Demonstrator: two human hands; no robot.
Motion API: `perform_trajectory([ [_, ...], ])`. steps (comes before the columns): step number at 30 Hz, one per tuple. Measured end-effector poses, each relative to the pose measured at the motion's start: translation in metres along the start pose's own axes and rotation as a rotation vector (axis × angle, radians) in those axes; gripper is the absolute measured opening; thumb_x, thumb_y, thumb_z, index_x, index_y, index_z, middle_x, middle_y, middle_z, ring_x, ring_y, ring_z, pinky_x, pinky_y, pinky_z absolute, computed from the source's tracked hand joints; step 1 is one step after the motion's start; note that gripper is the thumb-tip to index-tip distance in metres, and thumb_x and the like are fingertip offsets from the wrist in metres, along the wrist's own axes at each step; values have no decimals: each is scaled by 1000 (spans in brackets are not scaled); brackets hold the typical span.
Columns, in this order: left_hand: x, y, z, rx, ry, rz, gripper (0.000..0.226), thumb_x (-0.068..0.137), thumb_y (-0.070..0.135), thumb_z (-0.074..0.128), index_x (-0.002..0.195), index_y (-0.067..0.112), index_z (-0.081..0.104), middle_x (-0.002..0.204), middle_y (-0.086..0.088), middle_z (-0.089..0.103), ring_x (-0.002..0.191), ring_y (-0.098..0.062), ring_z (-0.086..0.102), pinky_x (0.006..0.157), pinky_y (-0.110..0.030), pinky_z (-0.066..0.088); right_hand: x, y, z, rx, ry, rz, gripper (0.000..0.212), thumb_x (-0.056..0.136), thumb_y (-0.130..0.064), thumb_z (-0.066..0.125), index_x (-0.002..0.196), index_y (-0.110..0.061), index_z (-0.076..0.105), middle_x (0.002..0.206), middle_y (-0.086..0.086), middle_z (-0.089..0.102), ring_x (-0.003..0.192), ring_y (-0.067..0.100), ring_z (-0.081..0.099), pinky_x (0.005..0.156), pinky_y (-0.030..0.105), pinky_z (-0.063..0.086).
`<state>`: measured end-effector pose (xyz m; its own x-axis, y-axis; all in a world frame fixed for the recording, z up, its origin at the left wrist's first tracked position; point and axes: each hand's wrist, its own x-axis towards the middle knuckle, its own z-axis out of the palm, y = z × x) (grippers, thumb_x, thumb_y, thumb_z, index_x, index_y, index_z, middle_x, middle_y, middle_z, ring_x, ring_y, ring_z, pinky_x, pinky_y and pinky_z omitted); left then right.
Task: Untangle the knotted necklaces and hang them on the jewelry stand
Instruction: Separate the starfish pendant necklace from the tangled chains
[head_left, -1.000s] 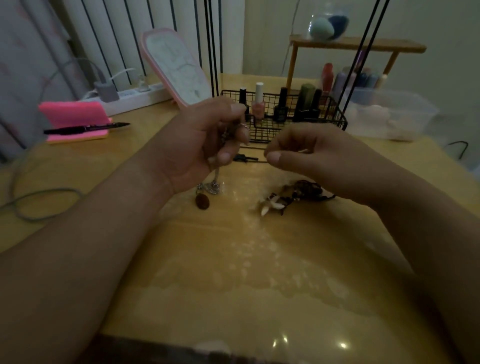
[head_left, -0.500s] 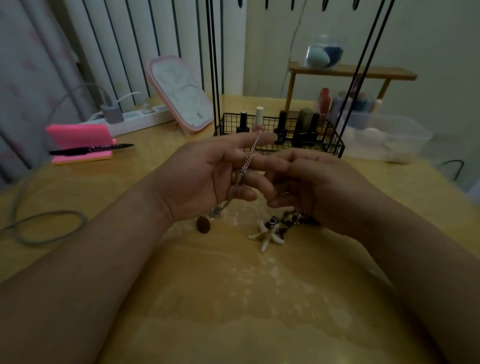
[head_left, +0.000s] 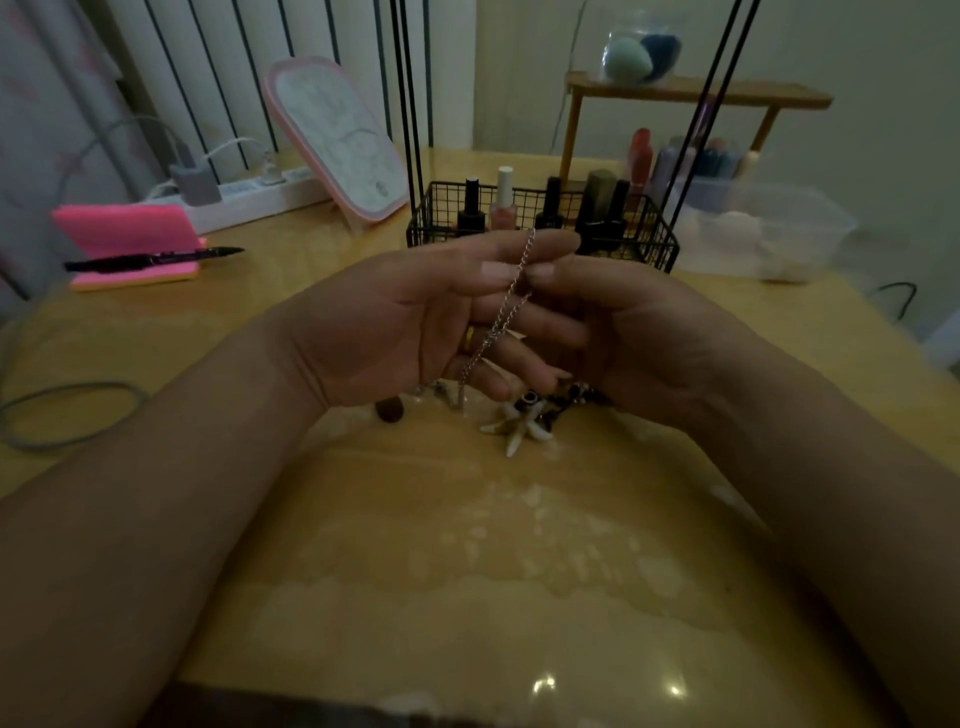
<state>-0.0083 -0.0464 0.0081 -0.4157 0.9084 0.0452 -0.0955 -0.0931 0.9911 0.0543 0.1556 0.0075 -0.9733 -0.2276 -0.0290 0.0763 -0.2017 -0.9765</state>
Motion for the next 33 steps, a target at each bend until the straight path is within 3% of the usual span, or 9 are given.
perform_trajectory([
  [3,-1,0,0,29,71,24,60,95,26,54,154,20,45,125,-20,69,91,-31,71,67,-30,56,2,-1,-5,20,110,-38,30,102,-14,55,128,-6,67,97,6,68,88,17,66,92,39,57],
  [6,1,0,-2,112,273,24,48,94,21,62,141,13,57,101,-9,72,64,-18,60,47,-20,37,2,-9,-10,181,223,-86,16,103,-17,56,106,-8,68,88,3,71,84,15,70,78,30,60],
  [9,1,-2,-3,336,404,-47,25,96,18,62,119,10,69,72,-2,60,52,-13,41,45,-21,28,-1,-15,-15,226,253,-124,13,102,-18,55,92,-13,62,76,-1,64,74,12,65,71,27,56],
  [12,2,-4,1,420,394,-86,17,99,24,62,101,10,71,60,1,47,50,-12,34,46,-22,28,-4,-20,-19,194,198,-130,7,101,-14,52,96,-15,57,71,-3,54,70,12,60,70,27,54],
  [17,2,-4,-1,310,401,-32,18,90,32,64,87,16,72,64,-3,52,51,-15,41,44,-21,29,-6,-22,-25,54,172,-106,14,98,-8,49,97,-18,59,71,-4,45,62,10,49,63,24,46],
  [20,2,-3,-2,252,404,-18,18,94,26,61,91,12,72,70,-5,60,53,-15,50,43,-20,36,-6,-23,-25,14,189,-91,15,98,-9,49,108,-15,59,71,-4,45,59,9,43,57,23,44],
  [25,4,-6,-2,259,405,9,27,101,17,56,78,21,70,73,-7,60,56,-18,52,49,-26,37,-6,-24,-23,130,173,-115,15,97,-10,54,111,-12,59,66,-4,39,56,10,33,58,26,51],
  [29,5,-6,-4,232,414,57,13,90,21,56,79,19,63,67,-5,51,52,-16,42,48,-27,24,-5,-24,-30,-230,146,-72,14,98,-10,59,111,-13,65,71,-2,46,57,11,37,49,25,33],
  [33,5,-4,-5,161,437,111,9,90,19,54,84,12,58,62,-1,40,50,-14,31,52,-32,18,-8,-18,-25,-592,43,-49,17,95,-16,69,110,-22,74,75,-2,57,57,10,44,49,23,37],
])
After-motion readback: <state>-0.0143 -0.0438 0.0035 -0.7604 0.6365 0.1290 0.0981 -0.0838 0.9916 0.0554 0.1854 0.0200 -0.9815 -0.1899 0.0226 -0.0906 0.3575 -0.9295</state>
